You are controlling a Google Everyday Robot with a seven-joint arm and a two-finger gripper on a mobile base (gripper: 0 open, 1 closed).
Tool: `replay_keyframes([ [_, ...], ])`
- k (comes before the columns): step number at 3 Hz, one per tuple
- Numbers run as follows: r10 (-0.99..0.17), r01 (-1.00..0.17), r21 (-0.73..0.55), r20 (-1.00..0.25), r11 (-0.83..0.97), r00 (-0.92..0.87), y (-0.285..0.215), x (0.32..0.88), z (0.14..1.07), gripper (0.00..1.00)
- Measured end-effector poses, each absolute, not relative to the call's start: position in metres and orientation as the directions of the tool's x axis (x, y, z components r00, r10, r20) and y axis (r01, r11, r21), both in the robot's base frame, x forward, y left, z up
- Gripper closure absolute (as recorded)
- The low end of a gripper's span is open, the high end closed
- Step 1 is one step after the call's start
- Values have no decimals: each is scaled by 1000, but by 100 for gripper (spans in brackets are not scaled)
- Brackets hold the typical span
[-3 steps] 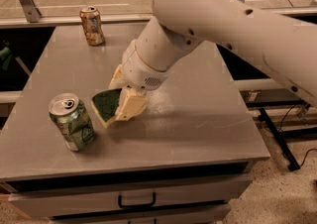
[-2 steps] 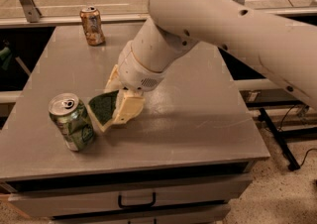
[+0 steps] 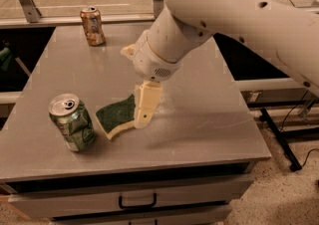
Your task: Move sponge near green can
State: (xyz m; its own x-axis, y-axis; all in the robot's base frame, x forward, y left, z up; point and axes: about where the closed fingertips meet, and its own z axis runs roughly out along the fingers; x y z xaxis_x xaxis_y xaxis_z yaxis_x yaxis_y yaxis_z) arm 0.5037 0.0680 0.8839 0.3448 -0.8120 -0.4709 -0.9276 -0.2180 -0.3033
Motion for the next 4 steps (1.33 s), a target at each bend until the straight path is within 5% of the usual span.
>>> replay_keyframes([
  [3, -794, -827, -495, -599, 268, 102, -114, 602, 992, 0],
  [4, -791, -814, -507, -603, 283, 100, -117, 606, 996, 0],
])
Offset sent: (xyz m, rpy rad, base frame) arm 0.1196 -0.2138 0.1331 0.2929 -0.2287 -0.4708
